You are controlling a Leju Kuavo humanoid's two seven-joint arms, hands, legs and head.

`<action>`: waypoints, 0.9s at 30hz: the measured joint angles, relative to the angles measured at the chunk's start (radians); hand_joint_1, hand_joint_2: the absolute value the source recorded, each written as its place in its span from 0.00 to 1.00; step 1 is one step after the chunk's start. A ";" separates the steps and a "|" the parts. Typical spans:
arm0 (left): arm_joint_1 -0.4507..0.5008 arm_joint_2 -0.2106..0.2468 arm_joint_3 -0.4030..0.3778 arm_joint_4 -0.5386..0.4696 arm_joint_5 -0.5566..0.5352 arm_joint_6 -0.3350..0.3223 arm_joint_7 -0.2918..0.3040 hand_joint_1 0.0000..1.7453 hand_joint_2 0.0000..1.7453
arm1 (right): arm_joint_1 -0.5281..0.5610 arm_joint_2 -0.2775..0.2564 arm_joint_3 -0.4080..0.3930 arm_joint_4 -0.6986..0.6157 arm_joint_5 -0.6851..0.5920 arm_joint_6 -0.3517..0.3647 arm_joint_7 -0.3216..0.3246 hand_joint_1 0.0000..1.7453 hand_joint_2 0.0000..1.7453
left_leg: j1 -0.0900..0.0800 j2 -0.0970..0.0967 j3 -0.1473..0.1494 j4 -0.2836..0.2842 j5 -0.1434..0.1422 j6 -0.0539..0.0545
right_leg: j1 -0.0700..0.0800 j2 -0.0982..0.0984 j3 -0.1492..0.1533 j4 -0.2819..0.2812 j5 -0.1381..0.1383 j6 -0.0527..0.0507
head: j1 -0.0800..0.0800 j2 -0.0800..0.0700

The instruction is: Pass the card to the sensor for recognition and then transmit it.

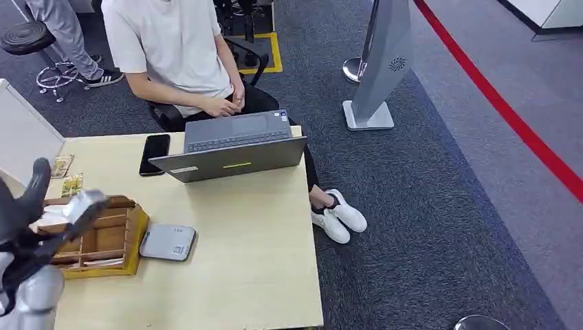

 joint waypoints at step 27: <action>0.243 -0.332 1.038 0.187 1.201 -0.899 -0.146 0.00 0.00 | 0.008 -0.027 -0.060 -0.001 0.004 -0.017 0.031 0.00 0.00 | 0.000 -0.006 0.005 -0.001 -0.005 0.000 | 0.000 -0.008 0.007 -0.001 -0.007 0.001 | 0.002 0.000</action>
